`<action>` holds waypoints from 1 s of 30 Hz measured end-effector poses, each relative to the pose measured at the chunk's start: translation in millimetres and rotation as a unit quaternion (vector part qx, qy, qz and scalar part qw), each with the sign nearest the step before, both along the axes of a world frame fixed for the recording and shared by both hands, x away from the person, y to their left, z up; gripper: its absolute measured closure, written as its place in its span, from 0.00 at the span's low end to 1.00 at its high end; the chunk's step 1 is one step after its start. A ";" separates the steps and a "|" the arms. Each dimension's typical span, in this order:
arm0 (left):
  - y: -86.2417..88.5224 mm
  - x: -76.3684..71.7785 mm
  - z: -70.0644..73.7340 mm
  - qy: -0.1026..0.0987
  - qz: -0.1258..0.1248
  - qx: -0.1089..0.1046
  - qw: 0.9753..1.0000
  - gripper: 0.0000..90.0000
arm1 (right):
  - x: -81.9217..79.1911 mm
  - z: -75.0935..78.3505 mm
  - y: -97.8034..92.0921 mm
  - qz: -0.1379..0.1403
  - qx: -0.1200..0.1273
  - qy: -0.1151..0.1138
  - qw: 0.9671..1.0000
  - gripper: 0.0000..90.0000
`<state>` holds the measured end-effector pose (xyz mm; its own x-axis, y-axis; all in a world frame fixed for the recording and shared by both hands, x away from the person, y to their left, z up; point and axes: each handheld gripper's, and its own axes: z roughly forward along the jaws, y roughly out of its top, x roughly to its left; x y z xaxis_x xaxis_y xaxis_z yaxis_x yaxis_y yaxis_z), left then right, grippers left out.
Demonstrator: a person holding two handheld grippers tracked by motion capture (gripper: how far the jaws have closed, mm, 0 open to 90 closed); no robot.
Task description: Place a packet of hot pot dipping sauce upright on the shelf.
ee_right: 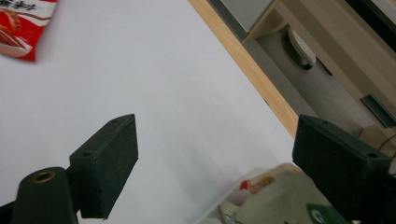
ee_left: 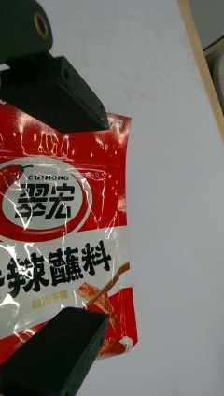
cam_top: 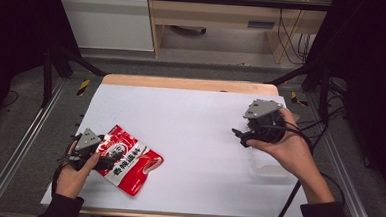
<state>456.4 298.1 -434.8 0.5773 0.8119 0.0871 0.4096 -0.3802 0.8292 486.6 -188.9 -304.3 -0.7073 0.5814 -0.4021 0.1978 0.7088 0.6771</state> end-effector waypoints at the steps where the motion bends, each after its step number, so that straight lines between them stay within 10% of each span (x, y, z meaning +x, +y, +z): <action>1: 0.6 -0.2 0.4 -0.001 0.002 0.002 1.000 0.08 | -1.5 -1.7 4.9 0.005 -0.001 0.001 1.000 0.17; 30: 46.0 -4.7 3.2 -0.011 0.059 0.025 0.998 0.07 | -30.0 -105.0 93.8 0.031 0.069 0.066 0.995 0.18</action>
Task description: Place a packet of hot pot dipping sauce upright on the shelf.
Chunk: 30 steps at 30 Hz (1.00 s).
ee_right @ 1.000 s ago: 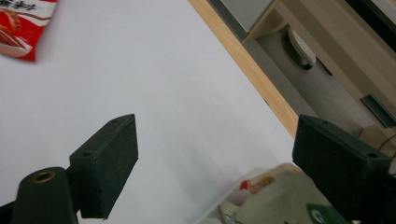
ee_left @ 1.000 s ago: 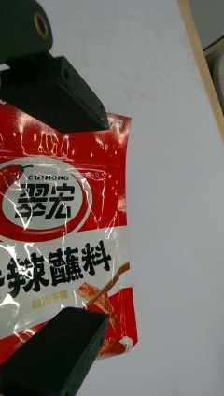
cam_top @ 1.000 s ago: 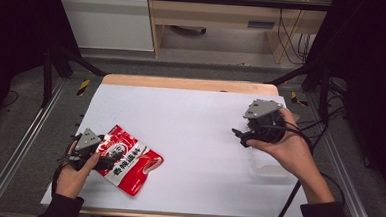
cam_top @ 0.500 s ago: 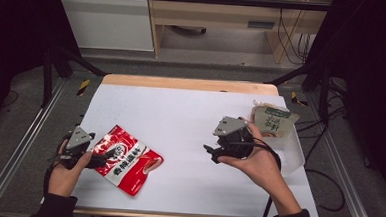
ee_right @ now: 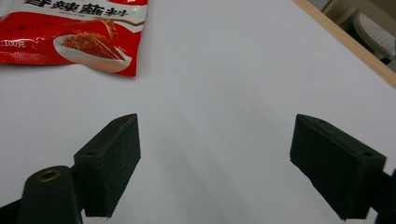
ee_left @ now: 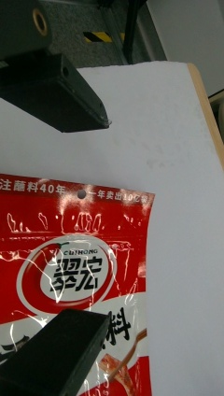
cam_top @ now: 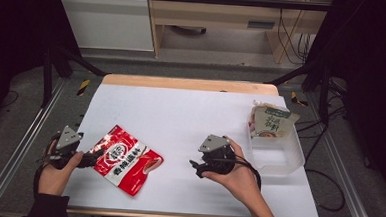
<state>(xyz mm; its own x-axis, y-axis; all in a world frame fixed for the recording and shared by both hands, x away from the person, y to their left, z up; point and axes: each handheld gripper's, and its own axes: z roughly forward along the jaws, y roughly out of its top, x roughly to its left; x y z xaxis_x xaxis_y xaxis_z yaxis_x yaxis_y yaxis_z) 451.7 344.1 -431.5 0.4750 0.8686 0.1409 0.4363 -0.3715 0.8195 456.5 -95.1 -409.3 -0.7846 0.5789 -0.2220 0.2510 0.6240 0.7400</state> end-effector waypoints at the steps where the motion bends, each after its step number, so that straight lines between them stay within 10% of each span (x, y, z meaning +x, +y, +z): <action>1: 1.2 -2.1 -1.8 -0.001 0.002 0.002 1.000 0.07 | -1.8 -3.9 1.1 -0.003 0.001 0.001 1.000 0.18; 14: 21.4 -17.7 -11.2 0.005 0.005 0.005 1.000 0.07 | -25.8 -38.0 9.1 0.001 -0.007 -0.006 1.000 0.19; 30: 24.5 -2.4 -34.8 0.081 -0.011 0.008 0.997 0.11 | -22.2 -49.9 11.3 -0.001 -0.025 0.009 1.000 0.19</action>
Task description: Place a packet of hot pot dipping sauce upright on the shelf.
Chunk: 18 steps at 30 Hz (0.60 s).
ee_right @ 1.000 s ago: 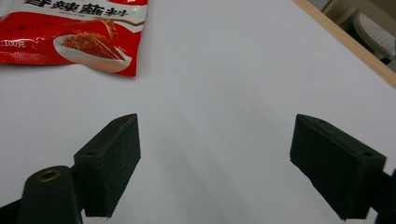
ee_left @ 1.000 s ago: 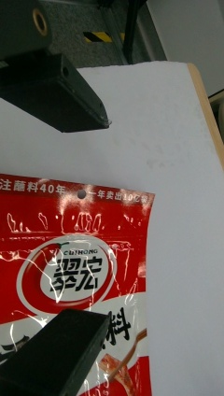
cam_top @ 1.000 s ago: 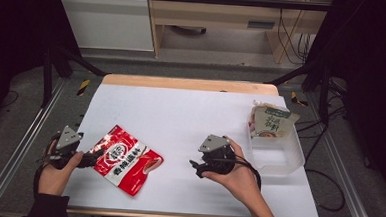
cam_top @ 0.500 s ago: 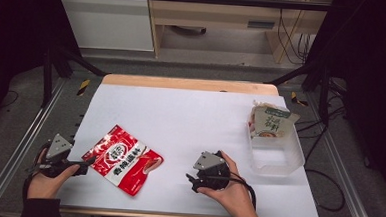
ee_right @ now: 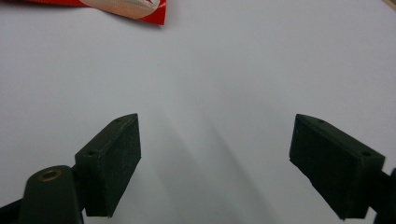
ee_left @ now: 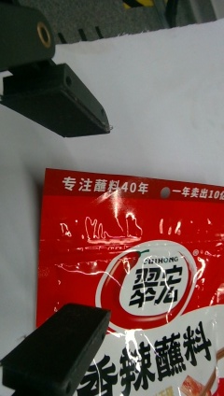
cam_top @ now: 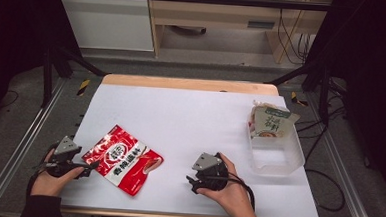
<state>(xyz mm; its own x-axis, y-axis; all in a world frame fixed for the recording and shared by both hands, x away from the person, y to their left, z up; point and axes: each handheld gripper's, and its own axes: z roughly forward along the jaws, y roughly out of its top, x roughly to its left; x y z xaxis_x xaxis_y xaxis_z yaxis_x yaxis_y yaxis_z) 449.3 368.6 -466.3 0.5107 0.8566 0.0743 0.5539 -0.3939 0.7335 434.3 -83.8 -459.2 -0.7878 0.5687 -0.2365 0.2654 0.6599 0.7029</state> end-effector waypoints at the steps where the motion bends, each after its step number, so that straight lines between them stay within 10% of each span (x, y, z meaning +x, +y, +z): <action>1: 0.9 1.2 -1.0 0.003 0.002 0.006 1.000 0.12 | -0.2 -0.7 0.2 -0.001 -0.001 0.002 1.000 0.19; 18: 0.4 2.6 -2.2 0.031 -0.015 -0.032 0.999 0.28 | 0.4 -2.4 0.4 0.003 -0.008 0.005 1.000 0.19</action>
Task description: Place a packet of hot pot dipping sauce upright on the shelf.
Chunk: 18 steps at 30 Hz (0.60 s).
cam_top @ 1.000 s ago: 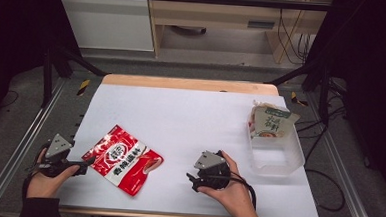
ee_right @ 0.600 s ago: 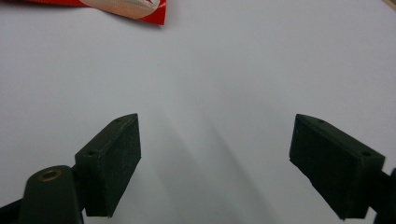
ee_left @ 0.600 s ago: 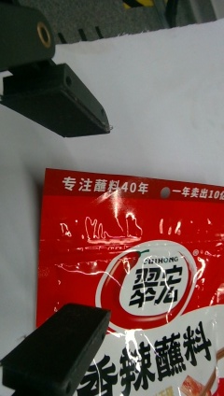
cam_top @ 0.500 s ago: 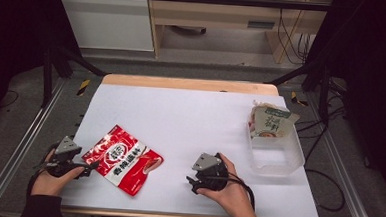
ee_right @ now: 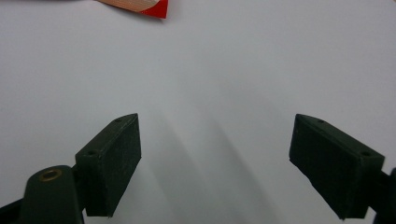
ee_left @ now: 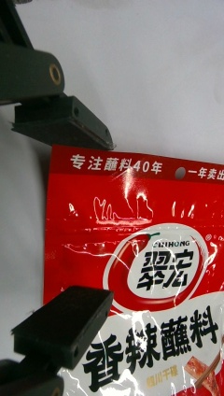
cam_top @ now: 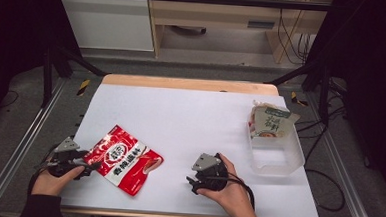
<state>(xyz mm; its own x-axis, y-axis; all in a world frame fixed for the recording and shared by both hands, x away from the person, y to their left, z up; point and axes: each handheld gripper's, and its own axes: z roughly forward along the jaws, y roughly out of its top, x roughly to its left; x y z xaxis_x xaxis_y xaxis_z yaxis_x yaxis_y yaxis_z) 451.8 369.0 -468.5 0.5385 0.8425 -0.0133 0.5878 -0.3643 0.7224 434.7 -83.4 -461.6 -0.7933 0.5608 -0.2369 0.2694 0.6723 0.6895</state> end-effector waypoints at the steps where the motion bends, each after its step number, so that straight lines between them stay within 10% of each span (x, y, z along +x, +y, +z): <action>1: 0.0 -0.7 1.6 0.000 -0.003 -0.007 1.000 0.31 | 0.3 0.0 -0.1 0.001 -0.001 -0.002 1.000 0.19; 8: -7.5 -5.5 11.8 -0.007 -0.036 -0.049 0.998 0.36 | 0.5 -0.6 -0.1 0.003 -0.004 0.000 1.000 0.19; 18: -10.6 -2.4 11.9 0.002 -0.007 -0.021 1.000 0.61 | 0.3 -1.9 1.5 0.004 -0.010 -0.001 1.000 0.20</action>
